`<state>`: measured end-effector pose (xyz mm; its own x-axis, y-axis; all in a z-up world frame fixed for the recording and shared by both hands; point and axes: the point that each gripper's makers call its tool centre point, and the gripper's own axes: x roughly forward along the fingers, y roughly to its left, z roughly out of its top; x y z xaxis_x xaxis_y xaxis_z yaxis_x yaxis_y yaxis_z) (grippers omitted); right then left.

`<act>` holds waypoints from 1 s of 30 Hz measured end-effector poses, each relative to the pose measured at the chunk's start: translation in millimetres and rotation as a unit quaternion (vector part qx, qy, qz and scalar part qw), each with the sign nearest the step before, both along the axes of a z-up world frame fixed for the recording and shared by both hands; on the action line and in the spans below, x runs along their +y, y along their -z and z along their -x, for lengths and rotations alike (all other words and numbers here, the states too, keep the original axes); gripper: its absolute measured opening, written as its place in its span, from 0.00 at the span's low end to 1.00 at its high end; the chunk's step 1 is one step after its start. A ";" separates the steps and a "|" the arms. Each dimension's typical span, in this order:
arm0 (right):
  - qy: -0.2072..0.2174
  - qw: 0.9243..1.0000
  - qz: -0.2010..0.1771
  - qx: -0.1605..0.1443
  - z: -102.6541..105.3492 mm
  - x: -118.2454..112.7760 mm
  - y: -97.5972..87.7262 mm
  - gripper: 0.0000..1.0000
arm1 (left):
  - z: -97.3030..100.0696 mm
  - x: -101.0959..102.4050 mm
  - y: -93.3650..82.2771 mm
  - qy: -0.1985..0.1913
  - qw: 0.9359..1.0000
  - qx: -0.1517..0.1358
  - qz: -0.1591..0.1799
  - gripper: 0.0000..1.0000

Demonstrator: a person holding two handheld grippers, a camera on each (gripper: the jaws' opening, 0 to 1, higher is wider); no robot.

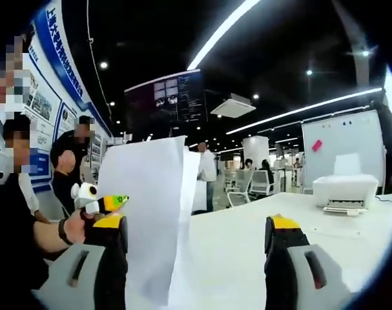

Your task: Organize the stack of printing papers by aligning and flattening the scattered papers on the table

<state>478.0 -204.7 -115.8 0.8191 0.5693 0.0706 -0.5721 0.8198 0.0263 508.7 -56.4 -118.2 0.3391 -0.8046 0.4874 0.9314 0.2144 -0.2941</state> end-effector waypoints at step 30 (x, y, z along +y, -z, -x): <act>0.104 0.994 -0.023 0.007 37.3 -90.7 13.2 0.84 | 1.6 -1.7 -1.5 0.001 1.000 0.001 0.000 0.06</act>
